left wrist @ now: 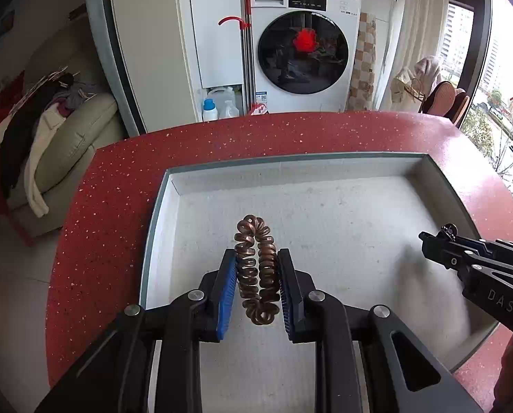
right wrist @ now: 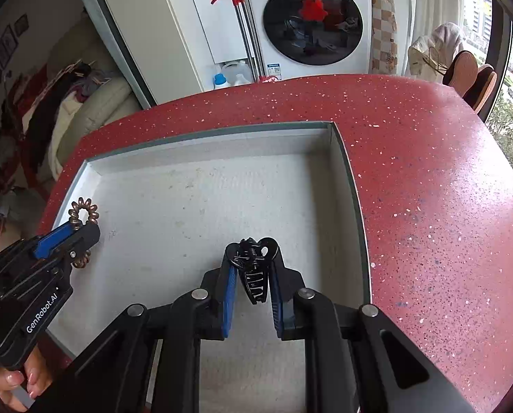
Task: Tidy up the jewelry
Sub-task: 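Carry both items into the grey tray and open both tools to release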
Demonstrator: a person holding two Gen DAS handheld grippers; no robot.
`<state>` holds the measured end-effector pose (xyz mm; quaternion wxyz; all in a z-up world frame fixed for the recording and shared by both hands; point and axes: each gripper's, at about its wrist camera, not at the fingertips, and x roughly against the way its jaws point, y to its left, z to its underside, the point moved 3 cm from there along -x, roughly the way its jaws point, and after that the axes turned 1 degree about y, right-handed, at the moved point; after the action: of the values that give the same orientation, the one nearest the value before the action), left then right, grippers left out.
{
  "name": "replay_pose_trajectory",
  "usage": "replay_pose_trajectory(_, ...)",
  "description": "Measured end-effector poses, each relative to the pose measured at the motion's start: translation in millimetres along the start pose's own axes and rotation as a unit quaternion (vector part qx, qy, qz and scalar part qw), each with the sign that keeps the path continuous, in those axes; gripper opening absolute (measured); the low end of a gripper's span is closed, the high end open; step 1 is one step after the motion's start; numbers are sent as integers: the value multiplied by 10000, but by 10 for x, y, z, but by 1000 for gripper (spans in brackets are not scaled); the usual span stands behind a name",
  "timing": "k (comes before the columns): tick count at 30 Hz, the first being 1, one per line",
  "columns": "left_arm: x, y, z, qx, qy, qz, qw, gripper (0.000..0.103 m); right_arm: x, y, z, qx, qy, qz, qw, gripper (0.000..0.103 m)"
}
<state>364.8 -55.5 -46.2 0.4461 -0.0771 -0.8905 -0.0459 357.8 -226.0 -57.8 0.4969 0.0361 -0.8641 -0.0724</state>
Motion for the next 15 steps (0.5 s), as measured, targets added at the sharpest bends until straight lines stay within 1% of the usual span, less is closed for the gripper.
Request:
replay_pose_trajectory(5,-134,-49,90,-186,153,-186,9995,42,-15,51,35,161,-72,162,9997,20)
replay_pose_trajectory(6,-153,-60,102,-213,165,-235,9994,46,-14,61,41,173,-84,148,9997,23)
replay_pose_trajectory(8,-138,-63,101,-245,100,-376,9989,59,-2,85,43,184,-84,99,9997,36)
replay_pose_trajectory(9,-127,-58,98,-249,85,-426,9987,74,12,86,59,177,-94,97,9998,45)
replay_pose_trajectory(10,-117,-51,100,-241,77,-443,9987,77,37,90,55,158,-120,61,9998,50)
replay_pose_trajectory(12,-82,-41,99,-221,50,-426,9988,77,96,80,43,65,-172,-45,9998,54)
replay_pose_trajectory(15,-32,-24,97,-157,41,-368,9992,77,212,35,29,-112,-259,-191,9994,57)
